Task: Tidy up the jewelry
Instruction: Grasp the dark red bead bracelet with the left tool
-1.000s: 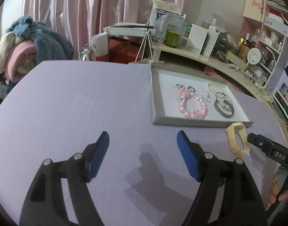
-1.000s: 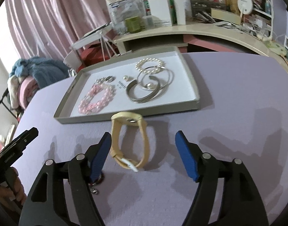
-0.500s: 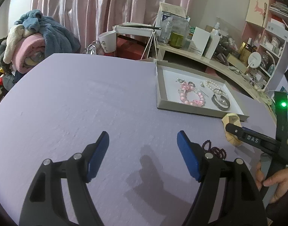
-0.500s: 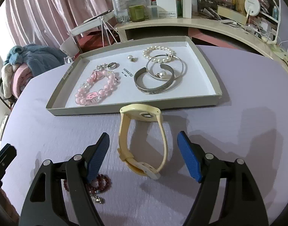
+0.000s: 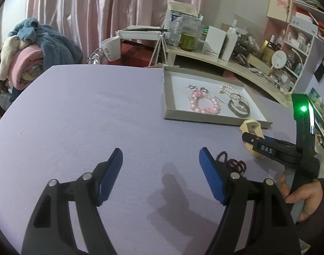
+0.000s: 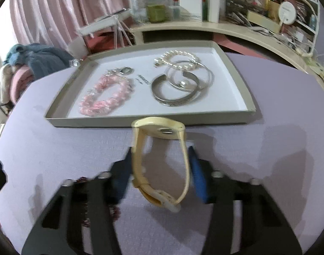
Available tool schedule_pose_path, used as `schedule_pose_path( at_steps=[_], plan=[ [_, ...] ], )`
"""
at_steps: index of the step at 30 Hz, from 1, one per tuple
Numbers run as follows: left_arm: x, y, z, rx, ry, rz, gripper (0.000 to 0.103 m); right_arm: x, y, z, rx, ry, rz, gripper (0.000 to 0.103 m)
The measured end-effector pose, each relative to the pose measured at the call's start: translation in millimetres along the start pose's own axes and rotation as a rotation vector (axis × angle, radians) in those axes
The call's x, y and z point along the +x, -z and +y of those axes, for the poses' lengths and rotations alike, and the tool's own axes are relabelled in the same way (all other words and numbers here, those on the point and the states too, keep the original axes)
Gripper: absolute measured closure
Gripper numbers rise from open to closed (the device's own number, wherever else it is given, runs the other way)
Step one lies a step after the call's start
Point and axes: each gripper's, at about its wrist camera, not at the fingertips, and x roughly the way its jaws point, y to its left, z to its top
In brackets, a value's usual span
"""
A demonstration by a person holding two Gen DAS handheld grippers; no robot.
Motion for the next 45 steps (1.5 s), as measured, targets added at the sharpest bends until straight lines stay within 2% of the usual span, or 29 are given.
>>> schedule_pose_path(
  at_steps=[4,12,18,23,33,37,39,41,42,44,45],
  plan=[
    [5,1,-14,0.033,0.032,0.012,0.024,-19,11,-7,0.013,-0.019,-0.025,0.064],
    [22,11,-49,0.113,0.105,0.065,0.019,-57,40,-50,0.151,-0.013,-0.044,0.065],
    [41,15,-82,0.199,0.144,0.101,0.015,-66,51,-64,0.218,0.003,-0.043,0.065],
    [60,15,-104,0.242,0.141,0.125,0.014,-74,55,-70,0.237,0.004,-0.051,0.065],
    [77,18,-107,0.242,0.100,0.157,0.016,-80,53,-68,0.240,-0.013,-0.069,0.065],
    [78,23,-111,0.259,0.083,0.152,0.025,-81,52,-67,0.238,-0.014,-0.070,0.065],
    [77,25,-116,0.284,0.065,0.141,0.034,-81,52,-67,0.239,-0.013,-0.070,0.065],
    [75,25,-120,0.301,0.085,0.132,0.056,-81,52,-67,0.242,-0.011,-0.068,0.065],
    [75,25,-122,0.309,0.092,0.129,0.060,-81,52,-67,0.243,-0.010,-0.068,0.065],
    [74,25,-125,0.320,0.107,0.127,0.081,-81,51,-67,0.244,-0.010,-0.067,0.065],
    [75,25,-126,0.321,0.114,0.127,0.086,-81,51,-66,0.243,-0.010,-0.067,0.065]
  ],
)
